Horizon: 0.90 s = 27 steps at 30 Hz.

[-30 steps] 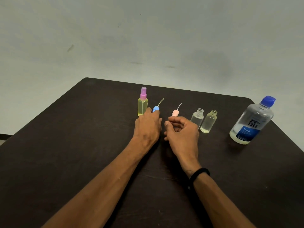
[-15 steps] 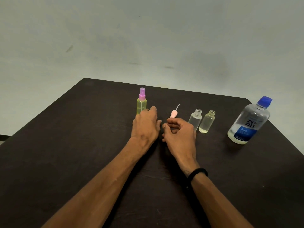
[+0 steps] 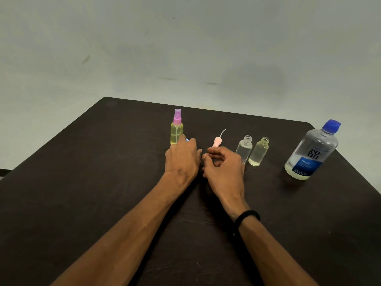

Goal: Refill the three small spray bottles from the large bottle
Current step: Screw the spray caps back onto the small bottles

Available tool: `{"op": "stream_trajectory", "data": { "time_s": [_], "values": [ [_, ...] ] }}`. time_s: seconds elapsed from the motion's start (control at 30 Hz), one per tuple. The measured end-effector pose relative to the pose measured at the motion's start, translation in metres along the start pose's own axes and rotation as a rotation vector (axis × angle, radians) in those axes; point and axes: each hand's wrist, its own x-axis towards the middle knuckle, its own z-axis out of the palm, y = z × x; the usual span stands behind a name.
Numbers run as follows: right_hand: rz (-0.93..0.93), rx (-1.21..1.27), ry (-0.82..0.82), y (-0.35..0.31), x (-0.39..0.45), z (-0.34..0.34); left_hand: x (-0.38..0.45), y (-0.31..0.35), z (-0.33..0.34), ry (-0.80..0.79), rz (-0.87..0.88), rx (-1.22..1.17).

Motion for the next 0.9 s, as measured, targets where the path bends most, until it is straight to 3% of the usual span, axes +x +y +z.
{"op": "stream_trajectory", "data": {
  "time_s": [0.33,0.47,0.6,0.73,0.83,0.9],
  "values": [
    [-0.048,-0.014,0.092,-0.011,0.001,-0.009,0.000,-0.002,-0.004,-0.013,0.268,-0.155],
    [-0.023,0.014,0.127,-0.011,0.002,-0.009,0.002,-0.004,0.002,0.109,0.175,-0.151],
    [-0.041,-0.031,0.107,-0.011,-0.001,-0.008,0.002,-0.005,0.010,0.022,0.126,-0.099],
    [-0.028,-0.047,0.106,-0.011,0.001,-0.008,0.003,-0.006,0.012,0.083,0.093,-0.152],
    [-0.043,-0.060,0.109,-0.012,-0.001,-0.009,0.002,-0.005,0.005,0.153,0.027,-0.248],
    [-0.058,-0.064,0.108,-0.013,-0.001,-0.011,0.003,-0.002,-0.001,0.180,-0.058,-0.445]
  ]
}}
